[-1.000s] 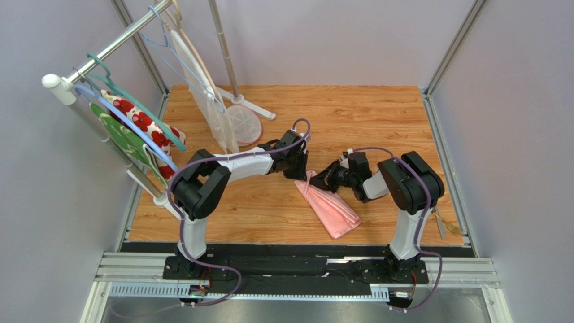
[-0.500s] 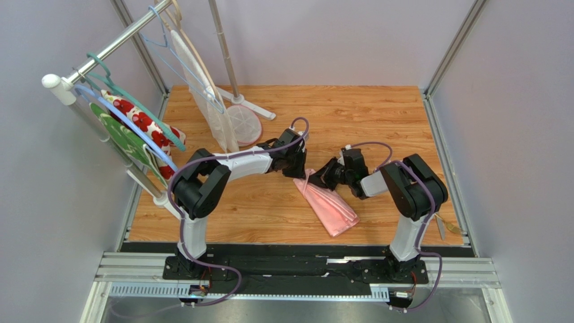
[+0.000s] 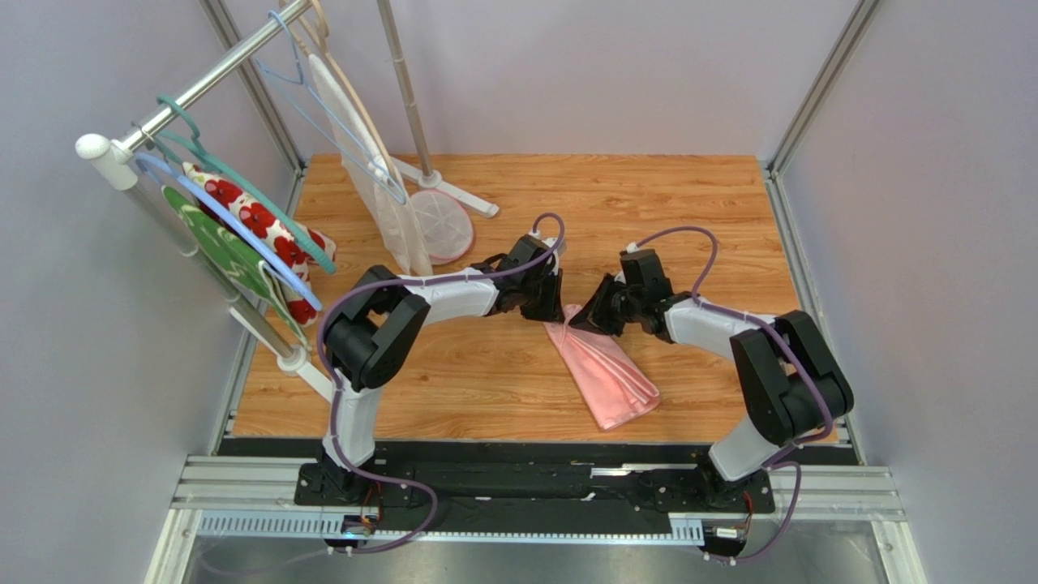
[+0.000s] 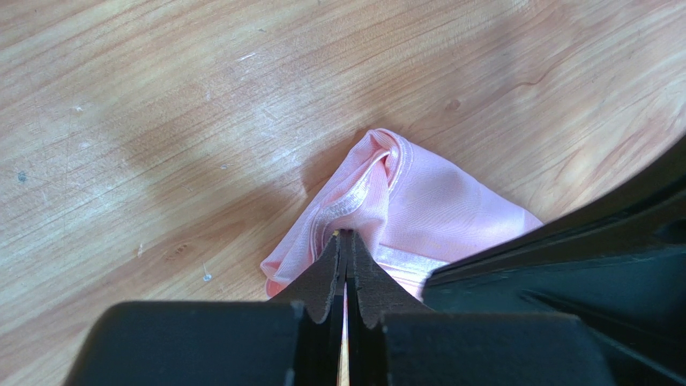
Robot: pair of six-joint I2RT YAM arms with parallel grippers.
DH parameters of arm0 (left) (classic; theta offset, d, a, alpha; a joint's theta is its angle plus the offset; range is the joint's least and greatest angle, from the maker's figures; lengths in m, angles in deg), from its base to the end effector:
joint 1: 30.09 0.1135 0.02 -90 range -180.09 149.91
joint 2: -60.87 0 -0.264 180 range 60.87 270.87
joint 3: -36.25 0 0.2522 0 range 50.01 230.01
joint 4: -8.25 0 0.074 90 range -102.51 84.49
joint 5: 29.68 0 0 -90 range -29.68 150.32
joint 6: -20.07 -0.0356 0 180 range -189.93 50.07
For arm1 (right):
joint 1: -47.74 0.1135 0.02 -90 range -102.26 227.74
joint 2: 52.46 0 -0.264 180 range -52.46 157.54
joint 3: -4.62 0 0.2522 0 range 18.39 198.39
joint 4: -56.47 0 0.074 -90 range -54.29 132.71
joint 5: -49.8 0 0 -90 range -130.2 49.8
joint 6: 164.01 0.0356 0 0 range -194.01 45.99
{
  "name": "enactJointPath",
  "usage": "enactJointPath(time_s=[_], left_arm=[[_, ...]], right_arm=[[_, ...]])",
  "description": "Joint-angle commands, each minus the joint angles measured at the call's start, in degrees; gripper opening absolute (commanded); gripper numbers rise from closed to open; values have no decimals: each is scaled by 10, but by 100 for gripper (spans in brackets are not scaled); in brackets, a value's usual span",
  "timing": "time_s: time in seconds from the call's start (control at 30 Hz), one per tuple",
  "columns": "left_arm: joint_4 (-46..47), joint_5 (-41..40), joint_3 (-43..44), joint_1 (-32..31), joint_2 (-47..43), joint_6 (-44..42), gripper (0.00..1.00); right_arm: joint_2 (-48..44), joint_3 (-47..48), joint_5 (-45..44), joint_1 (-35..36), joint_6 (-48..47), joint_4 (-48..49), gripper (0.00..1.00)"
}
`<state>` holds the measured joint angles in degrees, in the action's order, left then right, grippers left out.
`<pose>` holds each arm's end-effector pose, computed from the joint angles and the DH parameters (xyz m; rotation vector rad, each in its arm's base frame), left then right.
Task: Fold the napkin into a case and place the utensils inside
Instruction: Stuff the top corner of the smaller-rectangle-folded napkin at the center of the board.
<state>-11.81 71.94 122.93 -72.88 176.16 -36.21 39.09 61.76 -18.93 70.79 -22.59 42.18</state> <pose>0.3078 -0.2947 0.1497 0.3025 2.5626 -0.8082 0.2765 0.1317 0.1544 0.4607 2.5767 0.9858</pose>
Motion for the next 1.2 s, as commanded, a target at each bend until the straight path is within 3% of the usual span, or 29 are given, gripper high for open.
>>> enactJointPath(time_s=[0.0, 0.1, 0.37, 1.03, 1.1, 1.17], left_arm=[[-43, -17, -10, -5, 8, -15, 0], [-49, -14, -4, -5, 0, -16, 0], [-44, -8, -9, -5, 3, -14, 0], [-49, -7, -4, -13, -9, -9, 0], [-68, -13, 7, -13, -20, -15, 3], [-82, -25, 15, -13, -32, -23, 12]], right_arm=[[-59, 16, -57, -27, -96, -124, 4], [-99, 13, -117, -41, -149, -196, 4], [-171, -35, -171, -64, -166, -271, 4], [-233, -113, -106, -56, -142, -257, 2], [-233, -115, -106, -56, -142, -251, 2], [-231, -117, -112, -58, -145, -250, 2]])
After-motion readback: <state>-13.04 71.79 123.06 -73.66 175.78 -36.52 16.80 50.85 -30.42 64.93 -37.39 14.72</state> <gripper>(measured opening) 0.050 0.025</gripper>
